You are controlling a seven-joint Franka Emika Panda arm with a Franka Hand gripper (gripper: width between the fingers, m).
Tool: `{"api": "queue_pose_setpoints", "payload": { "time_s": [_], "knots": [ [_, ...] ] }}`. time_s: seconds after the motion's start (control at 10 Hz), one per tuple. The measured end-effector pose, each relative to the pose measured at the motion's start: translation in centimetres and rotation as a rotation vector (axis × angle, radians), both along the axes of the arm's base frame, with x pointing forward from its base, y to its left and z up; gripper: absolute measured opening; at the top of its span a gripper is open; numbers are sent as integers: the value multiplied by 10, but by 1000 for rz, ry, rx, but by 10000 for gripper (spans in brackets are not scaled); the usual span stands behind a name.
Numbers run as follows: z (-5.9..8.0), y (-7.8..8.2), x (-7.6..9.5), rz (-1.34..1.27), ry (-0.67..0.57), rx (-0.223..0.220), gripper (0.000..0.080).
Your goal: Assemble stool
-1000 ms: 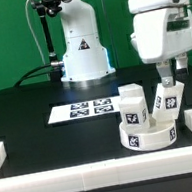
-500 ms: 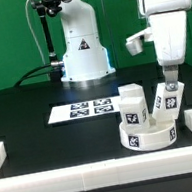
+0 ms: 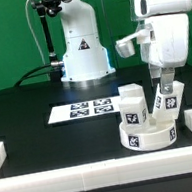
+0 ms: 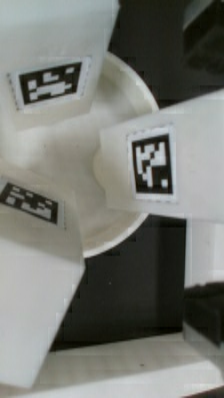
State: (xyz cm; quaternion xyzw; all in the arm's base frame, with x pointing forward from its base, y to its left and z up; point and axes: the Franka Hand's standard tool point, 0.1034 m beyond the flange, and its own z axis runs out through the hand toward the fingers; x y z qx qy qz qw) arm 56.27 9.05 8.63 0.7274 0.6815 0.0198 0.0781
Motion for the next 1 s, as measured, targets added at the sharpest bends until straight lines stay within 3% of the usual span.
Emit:
{"api": "queue_pose_setpoints", "payload": {
  "time_s": [0.1,0.2,0.3,1.0],
  "knots": [
    [0,0,0,0,0,0,409],
    [0,-1,0,-3,-1,0,409],
    [0,-1,0,-5,-1,0,337],
    [0,-2,0,-83,-7,11,337]
  ]
}}
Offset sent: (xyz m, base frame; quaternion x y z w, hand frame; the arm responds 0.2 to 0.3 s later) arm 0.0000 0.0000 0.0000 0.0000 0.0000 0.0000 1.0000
